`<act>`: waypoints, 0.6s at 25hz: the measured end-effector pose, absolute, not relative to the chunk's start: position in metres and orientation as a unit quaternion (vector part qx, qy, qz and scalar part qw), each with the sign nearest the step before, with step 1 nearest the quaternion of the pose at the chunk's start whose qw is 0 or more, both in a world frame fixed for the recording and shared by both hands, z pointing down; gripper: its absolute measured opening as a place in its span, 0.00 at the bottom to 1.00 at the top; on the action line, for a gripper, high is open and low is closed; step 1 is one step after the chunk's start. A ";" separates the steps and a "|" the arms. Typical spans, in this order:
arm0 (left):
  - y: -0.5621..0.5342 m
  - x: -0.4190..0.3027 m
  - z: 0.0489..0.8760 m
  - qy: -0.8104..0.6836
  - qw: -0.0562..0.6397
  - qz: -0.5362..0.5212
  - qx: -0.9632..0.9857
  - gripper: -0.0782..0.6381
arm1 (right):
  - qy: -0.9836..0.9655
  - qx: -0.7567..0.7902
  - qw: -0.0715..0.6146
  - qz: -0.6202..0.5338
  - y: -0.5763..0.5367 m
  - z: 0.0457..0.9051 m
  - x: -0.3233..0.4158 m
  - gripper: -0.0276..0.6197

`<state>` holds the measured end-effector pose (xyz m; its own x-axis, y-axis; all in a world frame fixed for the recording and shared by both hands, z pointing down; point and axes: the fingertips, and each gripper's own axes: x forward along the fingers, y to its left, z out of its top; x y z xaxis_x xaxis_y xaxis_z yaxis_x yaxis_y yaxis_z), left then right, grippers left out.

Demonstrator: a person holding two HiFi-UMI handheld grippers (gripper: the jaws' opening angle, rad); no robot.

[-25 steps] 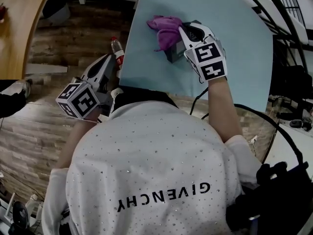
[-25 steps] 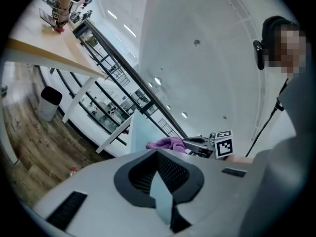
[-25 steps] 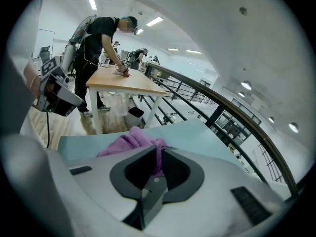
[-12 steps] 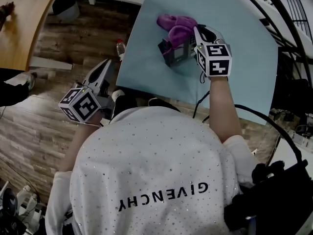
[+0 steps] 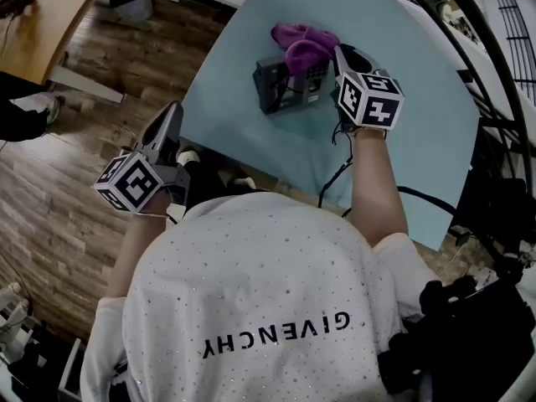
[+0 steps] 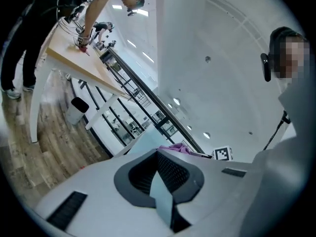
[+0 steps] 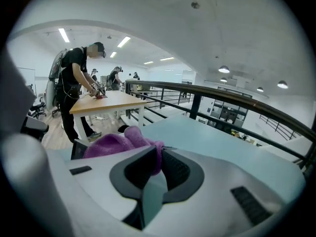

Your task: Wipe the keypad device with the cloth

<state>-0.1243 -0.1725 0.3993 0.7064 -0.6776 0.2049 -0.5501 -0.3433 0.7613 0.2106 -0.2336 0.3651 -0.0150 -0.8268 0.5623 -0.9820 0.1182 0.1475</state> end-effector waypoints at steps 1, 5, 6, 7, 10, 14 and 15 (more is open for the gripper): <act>-0.169 -0.124 0.399 -0.388 0.428 -0.072 0.813 0.11 | -0.699 0.648 0.266 0.145 -0.233 0.365 0.217 0.10; -0.147 -0.123 0.390 -0.427 0.404 -0.073 0.806 0.11 | -0.705 0.664 0.211 0.133 -0.233 0.344 0.243 0.10; -0.142 -0.124 0.387 -0.435 0.398 -0.079 0.804 0.11 | -0.705 0.674 0.181 0.127 -0.233 0.333 0.250 0.10; -0.136 -0.124 0.385 -0.442 0.394 -0.086 0.801 0.11 | -0.706 0.681 0.149 0.123 -0.234 0.322 0.255 0.10; -0.119 -0.123 0.383 -0.459 0.388 -0.097 0.793 0.11 | -0.732 0.666 0.067 0.129 -0.236 0.304 0.254 0.10; -0.085 -0.117 0.371 -0.462 0.379 -0.099 0.796 0.11 | -0.769 0.607 0.002 0.199 -0.228 0.316 0.224 0.10; -0.076 -0.116 0.365 -0.462 0.374 -0.100 0.798 0.11 | -0.775 0.592 -0.011 0.220 -0.226 0.322 0.217 0.10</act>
